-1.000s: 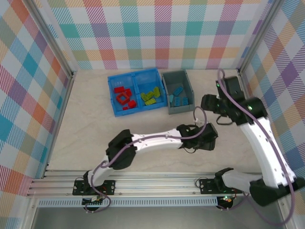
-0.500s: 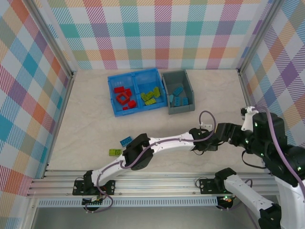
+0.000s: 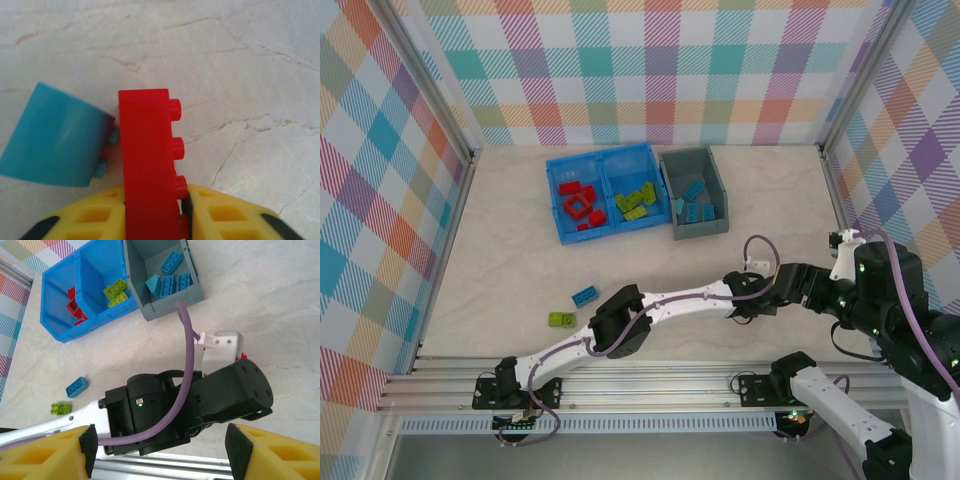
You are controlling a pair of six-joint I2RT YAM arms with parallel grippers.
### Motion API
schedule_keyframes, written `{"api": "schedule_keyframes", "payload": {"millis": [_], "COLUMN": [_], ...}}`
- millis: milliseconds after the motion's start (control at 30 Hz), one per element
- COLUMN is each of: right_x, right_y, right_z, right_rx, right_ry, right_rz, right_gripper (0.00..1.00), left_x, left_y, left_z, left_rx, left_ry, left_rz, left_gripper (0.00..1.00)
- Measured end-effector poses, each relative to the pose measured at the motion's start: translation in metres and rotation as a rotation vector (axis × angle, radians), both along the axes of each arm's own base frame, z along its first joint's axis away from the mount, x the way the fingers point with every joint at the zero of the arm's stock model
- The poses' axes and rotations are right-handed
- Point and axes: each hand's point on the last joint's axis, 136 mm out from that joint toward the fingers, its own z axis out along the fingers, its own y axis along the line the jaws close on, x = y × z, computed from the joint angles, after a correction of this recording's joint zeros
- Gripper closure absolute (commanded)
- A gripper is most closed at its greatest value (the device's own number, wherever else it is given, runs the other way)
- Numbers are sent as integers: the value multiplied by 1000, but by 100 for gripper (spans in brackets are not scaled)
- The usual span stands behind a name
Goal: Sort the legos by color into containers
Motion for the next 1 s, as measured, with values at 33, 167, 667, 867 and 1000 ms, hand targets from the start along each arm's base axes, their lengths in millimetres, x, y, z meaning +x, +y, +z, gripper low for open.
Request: {"api": "schedule_keyframes", "payload": {"millis": [33, 167, 667, 867, 1000], "right_x": [0, 0, 20, 31, 38], "right_y": [0, 1, 10, 24, 39], "right_z": [-2, -8, -5, 3, 2], "right_rx": [0, -3, -11, -3, 10], "right_ry": [5, 25, 24, 34, 52], "right_rz": [2, 3, 13, 75, 141], "right_gripper": [30, 30, 31, 31, 31], "left_x": [1, 3, -30, -49, -50], "left_y": [-1, 0, 61, 97, 134], "left_z": [1, 0, 16, 88, 147], "left_rx": [-2, 11, 159, 54, -34], "left_ry": [-4, -8, -7, -23, -59], "left_rz": [-3, -13, -105, -132, -107], "left_gripper": [79, 90, 99, 99, 100]}}
